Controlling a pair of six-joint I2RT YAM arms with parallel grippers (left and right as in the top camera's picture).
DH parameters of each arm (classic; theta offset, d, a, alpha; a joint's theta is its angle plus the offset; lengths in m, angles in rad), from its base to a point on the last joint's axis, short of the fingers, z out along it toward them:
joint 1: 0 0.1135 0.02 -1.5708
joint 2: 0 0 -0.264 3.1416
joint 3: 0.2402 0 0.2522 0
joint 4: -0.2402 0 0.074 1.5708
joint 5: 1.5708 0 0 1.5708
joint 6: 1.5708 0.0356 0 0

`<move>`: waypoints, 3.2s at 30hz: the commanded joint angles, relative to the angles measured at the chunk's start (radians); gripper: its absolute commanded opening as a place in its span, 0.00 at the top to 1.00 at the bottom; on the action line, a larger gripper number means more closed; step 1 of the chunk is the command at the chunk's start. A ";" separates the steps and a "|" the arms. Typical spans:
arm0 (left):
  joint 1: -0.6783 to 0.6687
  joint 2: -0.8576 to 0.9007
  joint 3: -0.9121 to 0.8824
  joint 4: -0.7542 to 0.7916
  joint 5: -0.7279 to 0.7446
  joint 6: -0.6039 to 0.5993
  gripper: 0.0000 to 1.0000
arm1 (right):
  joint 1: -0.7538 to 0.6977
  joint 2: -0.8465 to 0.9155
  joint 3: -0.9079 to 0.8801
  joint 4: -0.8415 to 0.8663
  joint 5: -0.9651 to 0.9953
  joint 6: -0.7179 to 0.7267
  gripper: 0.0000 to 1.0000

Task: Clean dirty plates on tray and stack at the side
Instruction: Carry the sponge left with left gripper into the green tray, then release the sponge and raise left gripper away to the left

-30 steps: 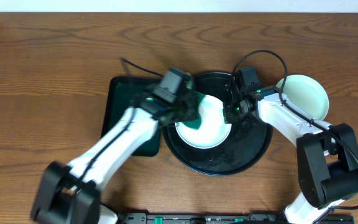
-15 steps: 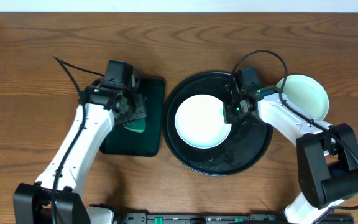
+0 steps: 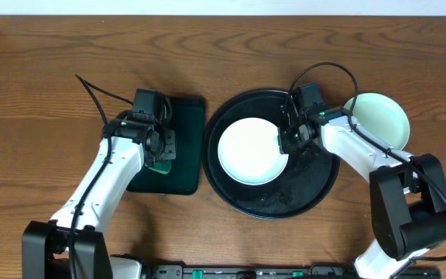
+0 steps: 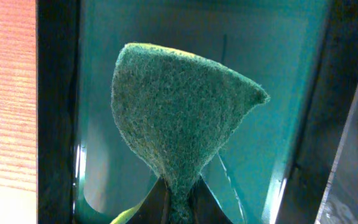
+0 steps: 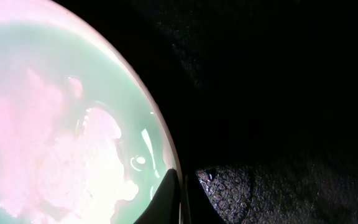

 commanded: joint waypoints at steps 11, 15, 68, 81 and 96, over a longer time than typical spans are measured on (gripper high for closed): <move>0.003 0.029 -0.116 0.126 -0.031 -0.031 0.92 | -0.001 -0.012 -0.011 -0.011 0.000 0.015 0.99; 0.003 0.033 -0.116 0.137 -0.031 -0.030 0.91 | -0.001 -0.012 -0.011 -0.011 0.000 0.016 0.99; 0.333 -0.035 0.199 0.022 -0.031 -0.109 0.20 | -0.001 -0.011 -0.050 0.060 0.019 0.011 0.73; 0.333 -0.035 0.199 0.022 -0.031 -0.109 0.20 | -0.001 -0.011 -0.050 0.076 0.019 0.011 0.77; 0.333 -0.035 0.199 0.022 -0.031 -0.109 0.20 | -0.002 -0.039 -0.050 0.099 0.018 0.011 0.99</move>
